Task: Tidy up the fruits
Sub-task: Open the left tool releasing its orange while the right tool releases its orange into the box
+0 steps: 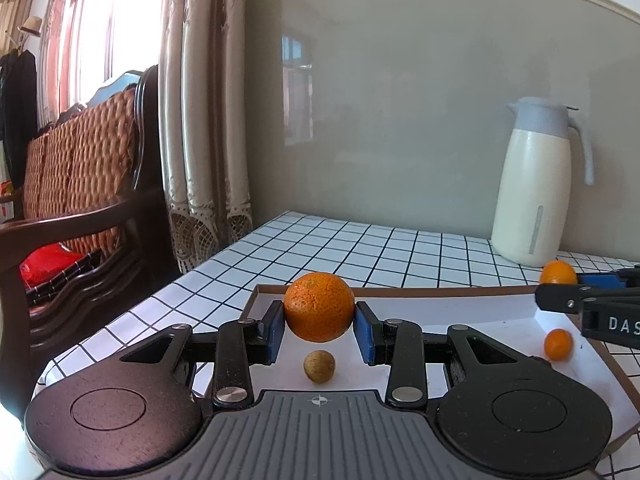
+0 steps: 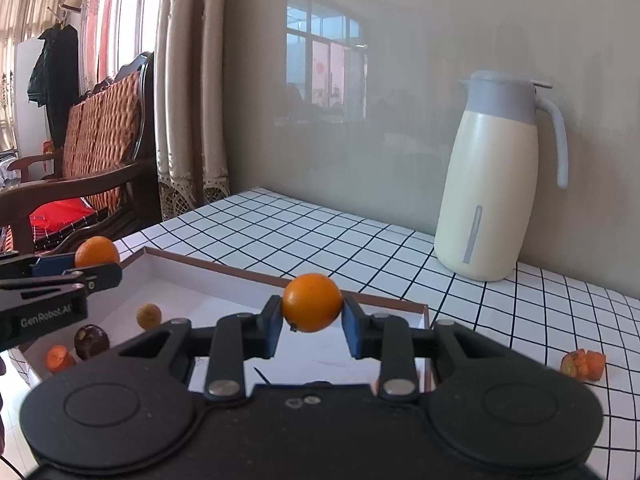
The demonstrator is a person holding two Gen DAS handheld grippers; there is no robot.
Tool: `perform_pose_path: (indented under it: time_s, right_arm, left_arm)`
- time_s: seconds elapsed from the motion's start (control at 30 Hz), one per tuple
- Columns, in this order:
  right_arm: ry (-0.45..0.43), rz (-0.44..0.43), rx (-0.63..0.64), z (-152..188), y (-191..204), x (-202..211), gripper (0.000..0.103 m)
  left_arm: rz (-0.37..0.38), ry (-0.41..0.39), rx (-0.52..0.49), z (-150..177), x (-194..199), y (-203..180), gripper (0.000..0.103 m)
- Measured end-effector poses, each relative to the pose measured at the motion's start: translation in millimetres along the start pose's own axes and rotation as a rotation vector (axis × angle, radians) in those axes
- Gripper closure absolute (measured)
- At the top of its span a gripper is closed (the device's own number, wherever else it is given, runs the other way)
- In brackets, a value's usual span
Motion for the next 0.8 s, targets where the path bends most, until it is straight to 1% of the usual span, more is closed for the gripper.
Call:
perform_pose_path:
  time_s: [0.23, 0.4, 0.43, 0.47, 0.5, 0.53, 0.57, 0.6, 0.63, 0.67, 0.73, 0.8]
  right_arm:
    - [0.039, -0.008, 0.014, -2, -12, -15, 0.080]
    - [0.073, -0.036, 0.003, -3, -21, -28, 0.079]
    - [0.083, -0.043, 0.008, -4, -22, -30, 0.077]
    - [0.097, -0.042, 0.025, -4, -21, -34, 0.071]
    - [0.091, -0.026, 0.037, -4, -21, -35, 0.053]
    - [0.052, 0.002, 0.036, -3, -23, -32, 0.024]
    - [0.014, 0.018, 0.028, -2, -24, -29, 0.012]
    - [-0.007, 0.025, 0.022, -2, -25, -27, 0.008]
    - [-0.011, 0.029, 0.022, -2, -27, -27, 0.007]
    - [-0.019, 0.030, 0.021, -2, -28, -27, 0.006]
    - [-0.022, 0.023, 0.010, -2, -31, -26, 0.006]
    - [-0.022, 0.021, 0.005, -3, -33, -26, 0.006]
  left_arm:
    - [-0.012, 0.029, -0.004, -1, -16, 7, 0.065]
    - [-0.020, 0.047, 0.002, -2, -28, 10, 0.065]
    - [-0.014, 0.052, 0.005, -2, -30, 11, 0.065]
    - [-0.005, 0.054, 0.009, -2, -31, 11, 0.065]
    - [-0.008, 0.047, 0.014, -1, -31, 11, 0.065]
    - [-0.020, 0.032, 0.019, -1, -31, 12, 0.048]
    - [-0.034, 0.005, 0.029, 0, -28, 13, 0.008]
    - [-0.053, -0.034, 0.042, 1, -24, 15, 0.000]
    - [-0.067, -0.070, 0.048, 2, -19, 16, 0.000]
    - [-0.070, -0.077, 0.051, 1, -18, 18, 0.000]
    - [-0.067, -0.076, 0.065, 2, -18, 21, 0.000]
    - [-0.061, -0.062, 0.055, 4, -20, 20, 0.000]
Point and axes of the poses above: each gripper's, at about its wrist camera, not at the fingertips, and x roughly against the way its jaws point, y to its left, z to its underside, the point moved 2 cm from there along -x, roughly the way its jaws point, and after that the axes turned 8 degrees about y, right-handed, at the moved point
